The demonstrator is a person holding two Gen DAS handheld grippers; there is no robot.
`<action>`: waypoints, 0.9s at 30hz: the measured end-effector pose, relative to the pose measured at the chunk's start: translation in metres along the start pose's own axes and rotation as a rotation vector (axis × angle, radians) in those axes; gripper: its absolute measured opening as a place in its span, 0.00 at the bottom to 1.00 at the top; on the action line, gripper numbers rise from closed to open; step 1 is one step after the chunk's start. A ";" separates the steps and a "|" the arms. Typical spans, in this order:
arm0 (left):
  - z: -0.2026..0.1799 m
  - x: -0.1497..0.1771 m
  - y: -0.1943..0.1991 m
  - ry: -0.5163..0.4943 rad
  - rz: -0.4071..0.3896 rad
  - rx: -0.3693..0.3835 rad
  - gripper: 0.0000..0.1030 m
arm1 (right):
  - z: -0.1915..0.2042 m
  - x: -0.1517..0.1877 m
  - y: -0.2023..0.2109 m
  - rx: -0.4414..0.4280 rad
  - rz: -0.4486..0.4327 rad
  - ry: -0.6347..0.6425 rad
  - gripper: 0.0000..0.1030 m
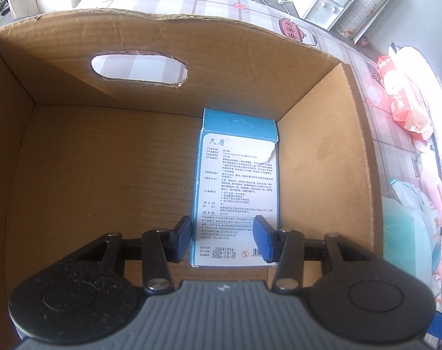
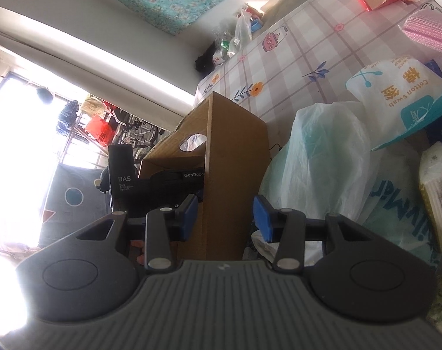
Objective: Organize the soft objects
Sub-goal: 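Lift the medicine box with the left gripper and lower it into the cardboard box, then open the left gripper and withdraw it toward the pink sponge pad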
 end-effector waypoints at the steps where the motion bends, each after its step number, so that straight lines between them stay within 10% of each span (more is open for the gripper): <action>1: 0.001 0.000 0.001 0.010 -0.001 0.005 0.46 | -0.002 -0.003 0.003 0.002 -0.008 -0.001 0.41; 6: 0.013 -0.002 0.027 0.015 -0.044 0.008 0.66 | -0.013 -0.031 0.034 0.032 -0.106 0.014 0.44; 16: 0.007 -0.038 0.122 -0.070 -0.301 -0.022 0.68 | -0.074 -0.107 0.107 0.187 -0.280 0.018 0.51; 22: -0.096 -0.059 0.149 -0.355 -0.398 0.094 0.76 | -0.131 -0.143 0.104 0.248 -0.242 -0.129 0.53; 27: -0.209 -0.051 0.123 -0.622 -0.328 0.234 0.84 | -0.172 -0.170 0.084 0.319 -0.169 -0.232 0.58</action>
Point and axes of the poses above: each gripper's, at about its wrist camera, not at the fingertips, and y roughly against the way its jaws point, z to its left, x to its underside, the point moved 10 cm from there along -y, roughly the way its jaws point, and after that the axes turned 11 degrees about -z, right-handed, at the moved point
